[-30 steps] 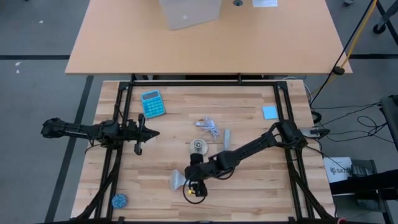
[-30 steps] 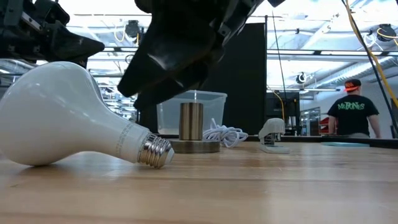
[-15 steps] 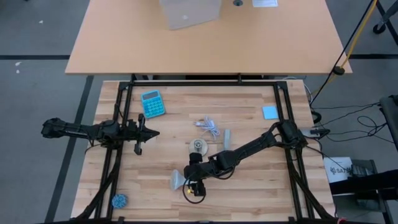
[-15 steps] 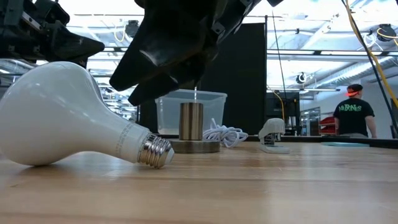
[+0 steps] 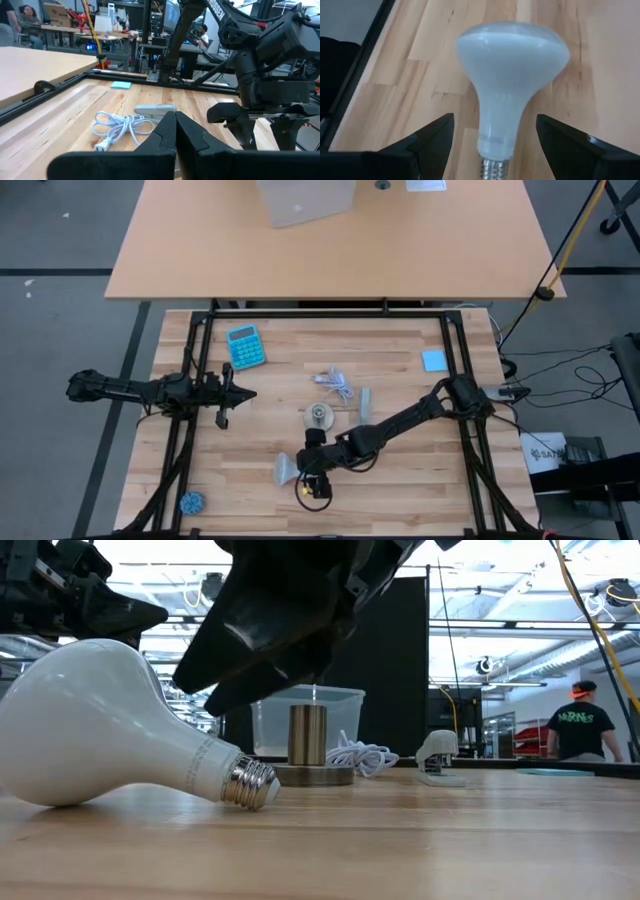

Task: Screw lightbulb
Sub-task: Insert the light bulb into the lamp

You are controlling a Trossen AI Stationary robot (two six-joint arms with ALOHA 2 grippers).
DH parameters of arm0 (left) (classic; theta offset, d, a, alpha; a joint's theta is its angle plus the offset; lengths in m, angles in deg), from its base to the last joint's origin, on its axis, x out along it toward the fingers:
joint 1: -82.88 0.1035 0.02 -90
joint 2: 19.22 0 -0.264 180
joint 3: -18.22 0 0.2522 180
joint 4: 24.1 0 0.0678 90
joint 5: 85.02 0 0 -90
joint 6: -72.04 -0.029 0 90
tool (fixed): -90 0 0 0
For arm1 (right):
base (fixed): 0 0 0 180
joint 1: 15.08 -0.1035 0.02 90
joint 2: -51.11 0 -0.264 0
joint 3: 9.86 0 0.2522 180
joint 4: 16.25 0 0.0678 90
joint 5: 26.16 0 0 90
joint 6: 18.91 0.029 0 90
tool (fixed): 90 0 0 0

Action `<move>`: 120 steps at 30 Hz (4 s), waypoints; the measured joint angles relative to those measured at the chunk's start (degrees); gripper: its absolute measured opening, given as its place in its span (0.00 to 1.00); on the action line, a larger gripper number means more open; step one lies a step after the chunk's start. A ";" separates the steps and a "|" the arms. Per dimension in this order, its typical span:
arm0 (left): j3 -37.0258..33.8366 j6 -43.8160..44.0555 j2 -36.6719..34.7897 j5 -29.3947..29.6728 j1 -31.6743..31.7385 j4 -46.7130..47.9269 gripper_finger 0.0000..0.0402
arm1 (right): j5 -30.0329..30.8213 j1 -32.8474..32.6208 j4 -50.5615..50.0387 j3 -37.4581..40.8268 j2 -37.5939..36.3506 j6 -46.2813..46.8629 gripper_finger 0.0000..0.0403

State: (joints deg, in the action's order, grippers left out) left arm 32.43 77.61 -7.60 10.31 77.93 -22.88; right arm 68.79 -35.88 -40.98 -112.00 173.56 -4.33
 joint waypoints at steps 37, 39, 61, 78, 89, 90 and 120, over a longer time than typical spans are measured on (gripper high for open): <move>0.45 3.66 0.02 -0.52 0.00 -9.63 0.10 | 2.73 0.70 6.43 0.00 5.71 -3.68 0.39; 0.50 4.45 0.02 -0.13 0.00 -11.46 0.15 | 2.73 0.72 6.40 0.00 5.71 -3.73 0.37; 7.40 4.61 6.46 -7.98 0.00 -32.07 0.61 | 2.79 2.67 10.22 -0.07 5.04 -11.70 0.37; 19.79 -9.21 17.62 -14.79 -3.33 -28.13 0.62 | 10.71 8.42 13.31 -0.07 -3.21 -17.87 0.38; 20.35 -8.91 17.03 -16.93 -3.41 -26.83 0.62 | 17.93 12.16 12.42 -0.07 -4.92 -18.91 0.37; 20.35 -8.90 17.03 -16.95 -3.49 -26.72 0.62 | 18.24 12.45 12.44 -0.07 -4.93 -18.87 0.37; 20.28 -9.36 15.11 -18.37 -4.46 -24.97 0.62 | 13.96 28.28 23.58 1.19 -13.10 -25.55 0.38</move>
State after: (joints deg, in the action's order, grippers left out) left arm 52.71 68.25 7.51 -8.06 73.47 -47.85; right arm 82.75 -7.60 -17.40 -110.81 160.46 -29.87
